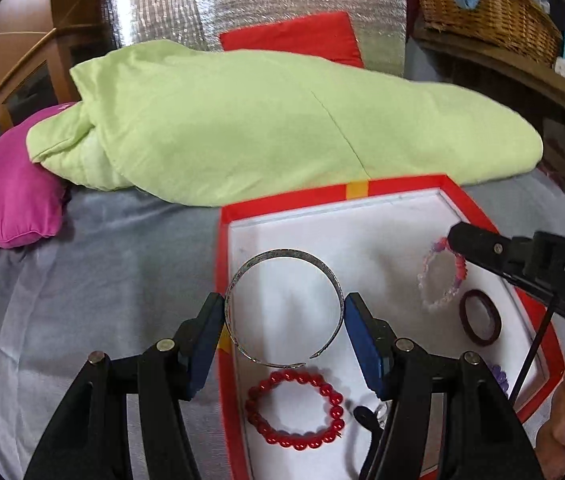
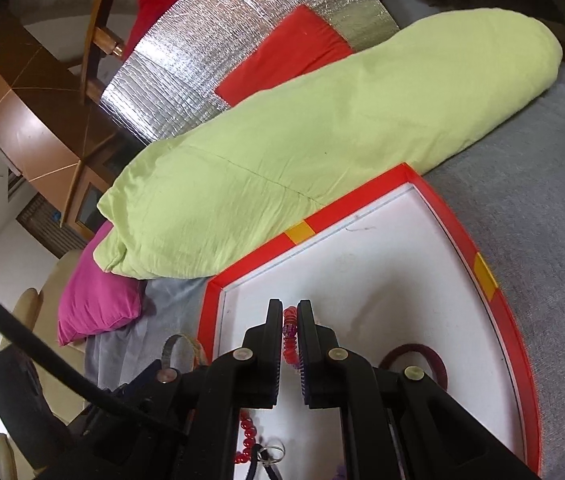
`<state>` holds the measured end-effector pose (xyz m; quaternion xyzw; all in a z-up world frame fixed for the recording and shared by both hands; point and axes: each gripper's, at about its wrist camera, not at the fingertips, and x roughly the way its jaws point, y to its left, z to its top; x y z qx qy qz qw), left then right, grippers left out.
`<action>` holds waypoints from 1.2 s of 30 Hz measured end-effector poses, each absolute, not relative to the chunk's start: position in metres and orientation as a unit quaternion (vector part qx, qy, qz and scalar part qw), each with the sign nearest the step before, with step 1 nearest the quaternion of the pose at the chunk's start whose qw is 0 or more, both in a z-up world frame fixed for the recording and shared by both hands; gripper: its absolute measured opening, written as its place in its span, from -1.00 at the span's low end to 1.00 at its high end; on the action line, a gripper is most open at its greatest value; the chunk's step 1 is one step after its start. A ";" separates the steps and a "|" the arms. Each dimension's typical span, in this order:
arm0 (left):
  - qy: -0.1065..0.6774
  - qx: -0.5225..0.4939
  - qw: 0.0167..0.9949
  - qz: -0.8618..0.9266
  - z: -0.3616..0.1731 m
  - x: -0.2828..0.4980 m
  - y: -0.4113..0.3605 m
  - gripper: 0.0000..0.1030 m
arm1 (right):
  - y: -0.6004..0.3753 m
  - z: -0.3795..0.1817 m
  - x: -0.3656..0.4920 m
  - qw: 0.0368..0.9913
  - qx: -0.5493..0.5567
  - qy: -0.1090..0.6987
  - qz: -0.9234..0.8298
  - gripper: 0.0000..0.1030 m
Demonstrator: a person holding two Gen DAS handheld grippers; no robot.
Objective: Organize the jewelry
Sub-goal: 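Lower the silver bangle into the box with the left gripper and open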
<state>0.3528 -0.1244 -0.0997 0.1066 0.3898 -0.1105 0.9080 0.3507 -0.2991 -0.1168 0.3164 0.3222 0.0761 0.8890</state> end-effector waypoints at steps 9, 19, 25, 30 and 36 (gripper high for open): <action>0.407 0.111 0.899 -0.119 -0.109 0.346 -0.132 0.23 | -0.297 -0.127 0.343 0.884 0.313 0.340 0.067 -0.84; 0.424 0.108 0.891 -0.122 -0.116 0.349 -0.129 0.23 | -0.303 -0.139 0.341 0.873 0.334 0.352 0.050 -0.84; 0.435 0.108 0.886 -0.119 -0.124 0.355 -0.128 0.24 | -0.302 -0.142 0.344 0.873 0.331 0.356 0.043 -0.84; 0.435 0.112 0.886 -0.118 -0.124 0.355 -0.129 0.24 | -0.306 -0.144 0.344 0.871 0.338 0.355 0.037 -0.84; 0.429 0.115 0.889 -0.115 -0.120 0.351 -0.132 0.24 | -0.308 -0.143 0.343 0.870 0.341 0.355 0.035 -0.82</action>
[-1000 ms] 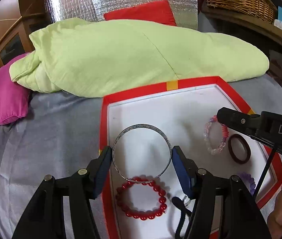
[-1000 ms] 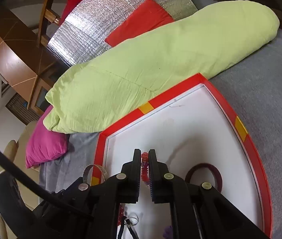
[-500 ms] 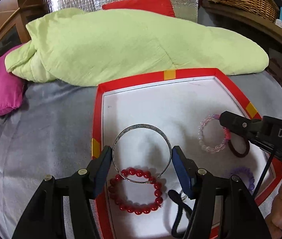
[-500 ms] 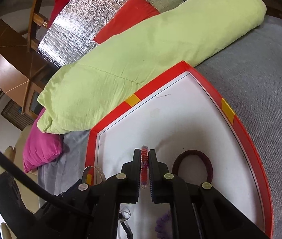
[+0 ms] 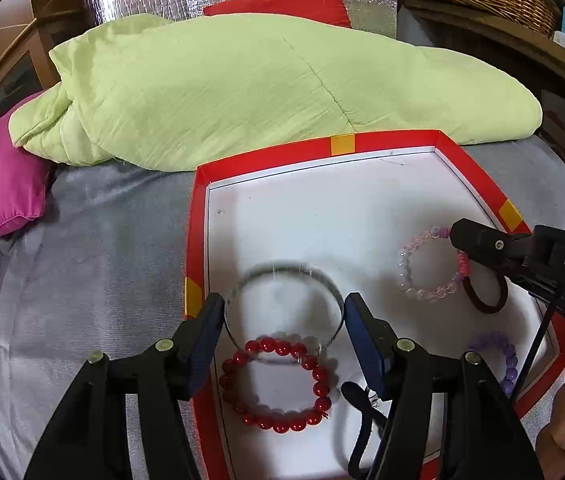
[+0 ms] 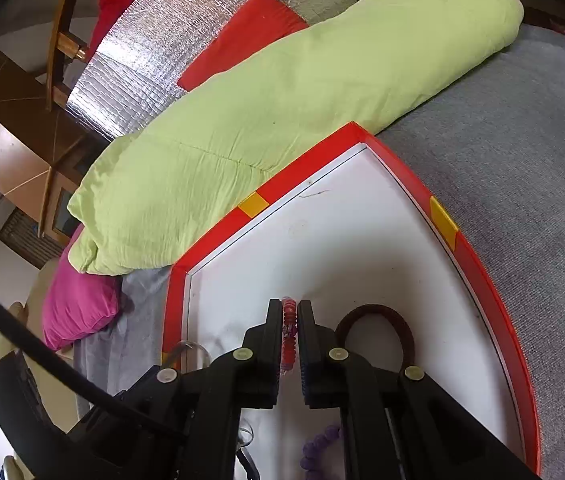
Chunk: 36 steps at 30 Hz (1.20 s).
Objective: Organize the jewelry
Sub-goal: 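Lower the silver bangle into the box with the left gripper and open, then open the right gripper releasing the red bracelet while the left withdraws from the box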
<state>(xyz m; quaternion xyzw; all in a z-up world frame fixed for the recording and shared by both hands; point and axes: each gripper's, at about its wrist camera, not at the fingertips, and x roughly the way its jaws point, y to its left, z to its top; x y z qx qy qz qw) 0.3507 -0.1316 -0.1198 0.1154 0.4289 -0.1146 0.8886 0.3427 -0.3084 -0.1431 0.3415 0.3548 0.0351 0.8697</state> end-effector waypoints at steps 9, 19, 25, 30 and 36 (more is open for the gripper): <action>0.423 0.112 0.893 -0.104 -0.114 0.348 -0.127 0.24 | -0.314 -0.145 0.341 0.862 0.357 0.358 0.026 -0.77; 0.413 0.120 0.899 -0.083 -0.100 0.338 -0.119 0.29 | -0.317 -0.134 0.335 0.865 0.358 0.350 0.029 -0.76; 0.408 0.119 0.903 -0.057 -0.094 0.336 -0.101 0.30 | -0.321 -0.127 0.328 0.868 0.354 0.346 0.031 -0.76; 0.405 0.130 0.904 -0.034 -0.094 0.330 -0.088 0.31 | -0.325 -0.123 0.321 0.869 0.353 0.346 0.033 -0.76; 0.403 0.155 0.901 -0.033 -0.095 0.310 -0.085 0.31 | -0.329 -0.116 0.311 0.869 0.352 0.347 0.036 -0.57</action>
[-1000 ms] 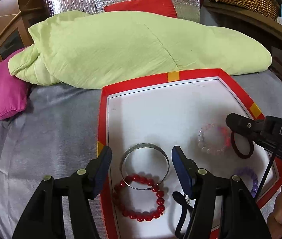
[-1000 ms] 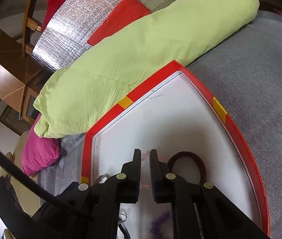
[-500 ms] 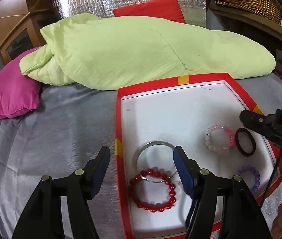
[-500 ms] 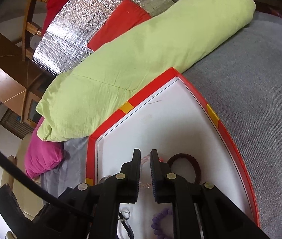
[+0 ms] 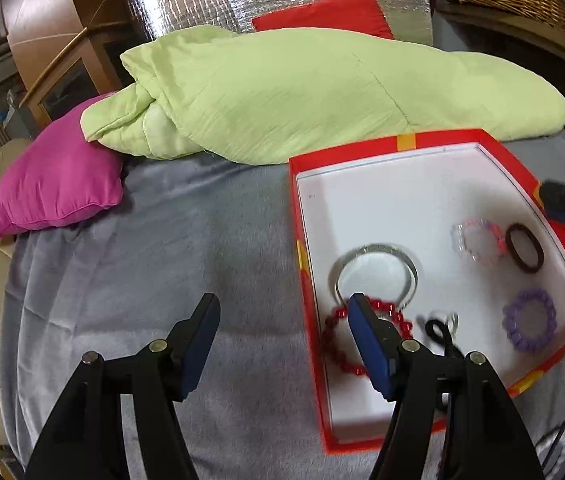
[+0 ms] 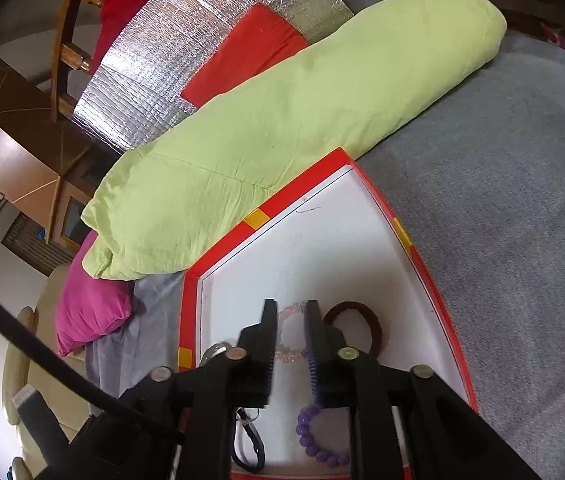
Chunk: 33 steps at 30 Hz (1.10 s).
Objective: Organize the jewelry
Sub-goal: 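Open the right gripper releasing the red bracelet while the left withdraws from the box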
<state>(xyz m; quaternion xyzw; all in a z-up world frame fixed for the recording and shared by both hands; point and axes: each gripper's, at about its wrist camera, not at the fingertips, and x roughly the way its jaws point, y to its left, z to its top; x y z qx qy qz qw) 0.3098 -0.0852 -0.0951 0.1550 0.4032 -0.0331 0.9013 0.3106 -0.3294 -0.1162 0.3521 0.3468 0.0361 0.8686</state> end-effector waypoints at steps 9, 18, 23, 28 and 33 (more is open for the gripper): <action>0.395 0.182 0.900 -0.034 -0.095 0.277 -0.078 0.32 | -0.323 -0.105 0.294 0.877 0.328 0.350 0.043 -0.50; 0.392 0.194 0.899 -0.035 -0.096 0.245 -0.081 0.32 | -0.315 -0.101 0.280 0.879 0.319 0.351 0.047 -0.50; 0.389 0.193 0.900 -0.042 -0.094 0.230 -0.080 0.32 | -0.313 -0.096 0.270 0.884 0.308 0.348 0.050 -0.50; 0.386 0.190 0.902 -0.048 -0.093 0.218 -0.080 0.32 | -0.310 -0.092 0.259 0.888 0.296 0.347 0.053 -0.50; 0.384 0.192 0.902 -0.053 -0.093 0.211 -0.081 0.32 | -0.310 -0.089 0.247 0.892 0.284 0.348 0.055 -0.50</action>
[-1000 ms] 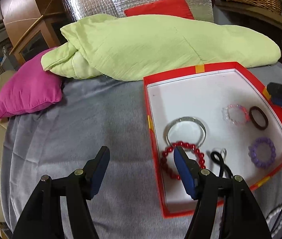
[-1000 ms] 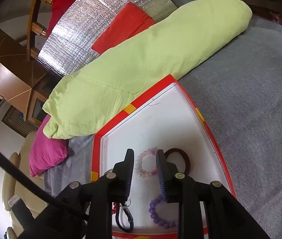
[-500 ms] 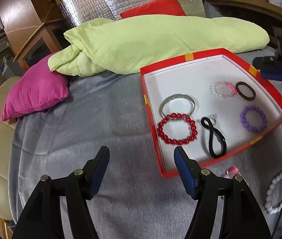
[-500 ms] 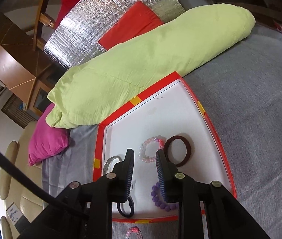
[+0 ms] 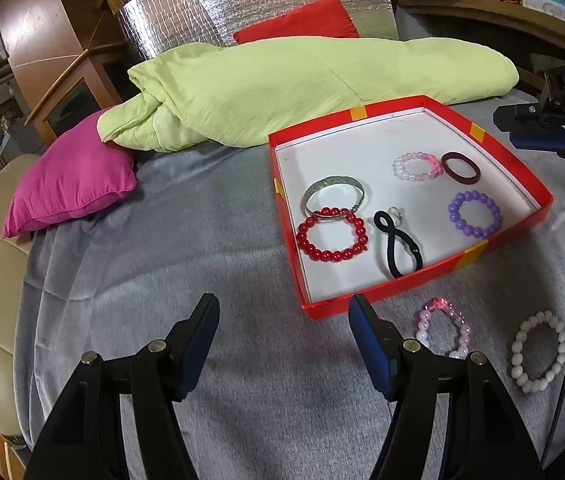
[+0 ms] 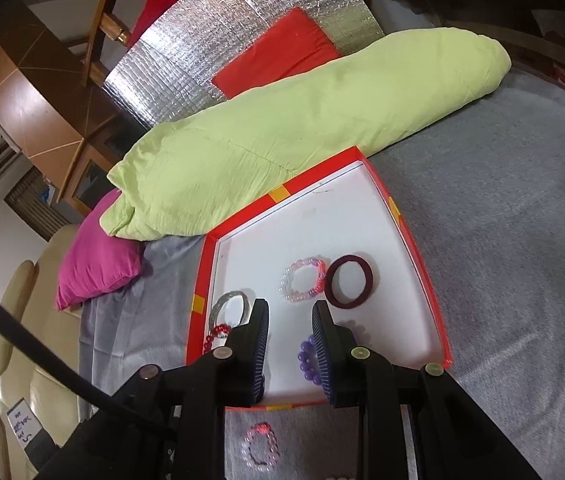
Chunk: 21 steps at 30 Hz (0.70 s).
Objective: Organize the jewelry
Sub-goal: 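Open the right gripper releasing the red bracelet while the left withdraws from the box, then grasp the white bead bracelet with the right gripper while the left approaches the pink-white bracelet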
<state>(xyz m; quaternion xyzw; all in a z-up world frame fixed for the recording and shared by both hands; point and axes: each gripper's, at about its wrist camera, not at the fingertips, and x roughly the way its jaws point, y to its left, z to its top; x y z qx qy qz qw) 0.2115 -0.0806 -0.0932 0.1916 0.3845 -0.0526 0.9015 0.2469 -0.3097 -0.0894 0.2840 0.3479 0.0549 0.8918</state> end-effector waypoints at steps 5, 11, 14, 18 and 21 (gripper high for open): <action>0.388 0.189 0.900 -0.053 -0.096 0.206 -0.079 0.32 | -0.311 -0.090 0.233 0.892 0.276 0.352 0.058 -0.50; 0.395 0.189 0.897 -0.053 -0.101 0.201 -0.078 0.32 | -0.313 -0.093 0.217 0.892 0.269 0.359 0.059 -0.50; 0.400 0.188 0.895 -0.054 -0.103 0.198 -0.078 0.32 | -0.315 -0.097 0.211 0.888 0.270 0.368 0.058 -0.50; 0.405 0.186 0.894 -0.054 -0.106 0.196 -0.077 0.32 | -0.317 -0.102 0.205 0.883 0.270 0.380 0.054 -0.50; 0.408 0.183 0.893 -0.055 -0.107 0.194 -0.077 0.32 | -0.316 -0.107 0.200 0.880 0.267 0.390 0.052 -0.50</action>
